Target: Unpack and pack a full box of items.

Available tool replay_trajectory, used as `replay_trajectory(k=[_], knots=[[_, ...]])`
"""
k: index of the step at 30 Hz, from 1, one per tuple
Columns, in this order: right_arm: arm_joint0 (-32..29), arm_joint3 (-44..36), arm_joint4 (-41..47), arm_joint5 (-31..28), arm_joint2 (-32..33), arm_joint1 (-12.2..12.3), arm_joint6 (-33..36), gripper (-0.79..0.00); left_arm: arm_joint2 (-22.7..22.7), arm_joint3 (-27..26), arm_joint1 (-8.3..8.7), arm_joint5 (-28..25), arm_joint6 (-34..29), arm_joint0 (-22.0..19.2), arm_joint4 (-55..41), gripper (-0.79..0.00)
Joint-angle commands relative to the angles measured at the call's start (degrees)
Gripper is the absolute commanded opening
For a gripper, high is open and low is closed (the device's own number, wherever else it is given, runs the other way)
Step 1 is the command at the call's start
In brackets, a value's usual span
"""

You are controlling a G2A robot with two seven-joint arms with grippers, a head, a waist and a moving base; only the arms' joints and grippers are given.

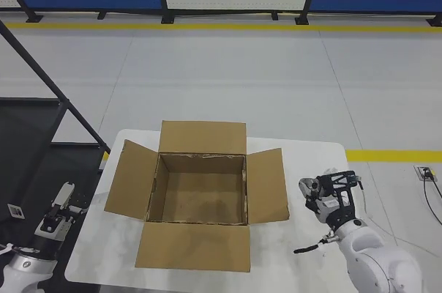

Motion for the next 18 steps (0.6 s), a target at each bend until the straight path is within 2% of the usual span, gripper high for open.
replay_trajectory(k=[1,5,8,13,18], knots=[[1.45,-2.75,-2.06,0.88,-3.24,-0.11,1.04,-0.785,0.00,0.00,0.00,0.00,0.00,0.00,0.00,0.000],[7.16,-2.75,-4.33,0.78,-12.14,-0.64,4.12,-0.785,0.02,-0.01,0.00,-0.11,0.05,0.06,-0.16,0.000],[14.23,1.72,-5.42,0.55,-20.18,-1.46,8.40,-0.785,-1.20,0.74,-0.06,-0.81,1.42,1.09,-1.28,0.000],[28.92,16.40,-7.30,4.95,-35.49,-4.66,13.23,-0.785,-3.11,1.84,-0.16,-1.38,3.21,2.86,-3.10,0.000],[42.54,34.91,-4.26,10.79,-48.36,-10.09,14.55,-0.785,-4.66,2.42,-0.24,-2.26,3.84,4.40,-4.81,0.000]])
